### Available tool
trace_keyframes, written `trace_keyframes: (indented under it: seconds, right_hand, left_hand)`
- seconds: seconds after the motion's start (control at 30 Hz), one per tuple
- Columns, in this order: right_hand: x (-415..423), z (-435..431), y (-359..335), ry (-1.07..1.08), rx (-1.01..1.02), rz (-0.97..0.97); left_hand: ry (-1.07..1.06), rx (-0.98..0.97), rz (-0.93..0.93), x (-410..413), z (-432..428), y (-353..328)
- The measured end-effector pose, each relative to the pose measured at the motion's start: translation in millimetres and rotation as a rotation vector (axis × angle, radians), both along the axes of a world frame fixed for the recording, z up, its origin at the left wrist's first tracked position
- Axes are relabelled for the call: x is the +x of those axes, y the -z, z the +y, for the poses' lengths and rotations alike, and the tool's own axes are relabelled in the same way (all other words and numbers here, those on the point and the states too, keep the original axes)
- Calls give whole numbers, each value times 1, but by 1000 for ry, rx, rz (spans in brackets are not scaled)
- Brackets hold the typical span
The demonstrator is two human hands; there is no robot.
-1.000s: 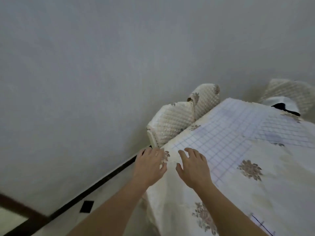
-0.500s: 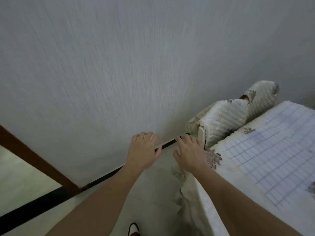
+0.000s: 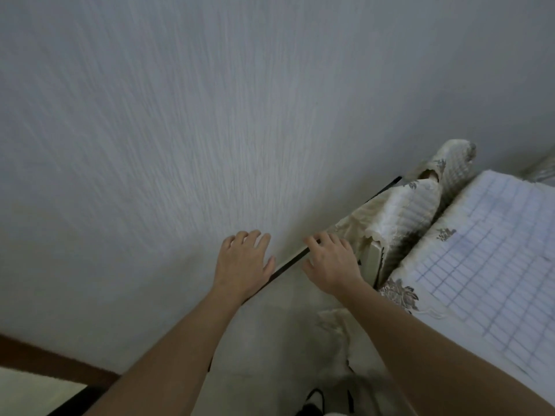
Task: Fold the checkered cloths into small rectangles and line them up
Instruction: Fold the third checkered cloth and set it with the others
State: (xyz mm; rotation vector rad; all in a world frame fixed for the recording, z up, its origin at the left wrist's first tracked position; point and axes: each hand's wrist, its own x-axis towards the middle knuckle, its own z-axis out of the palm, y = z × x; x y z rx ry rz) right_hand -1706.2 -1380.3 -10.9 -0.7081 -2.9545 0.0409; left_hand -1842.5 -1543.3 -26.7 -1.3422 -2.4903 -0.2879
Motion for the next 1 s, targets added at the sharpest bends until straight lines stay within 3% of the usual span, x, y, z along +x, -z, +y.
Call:
trace_keyframes:
  seconds: [0.33,0.77,1.0]
  right_hand:
    - [-53,92,15,106,30,-2]
    - [-102,330,20,432,20,81]
    - [-103,404,22,555,-17,131]
  left_hand:
    - [143,-46,-15,-65,109,2]
    - [430,-150,-24,-129,391,-15]
    - [566,-206,4,-142,502,-20]
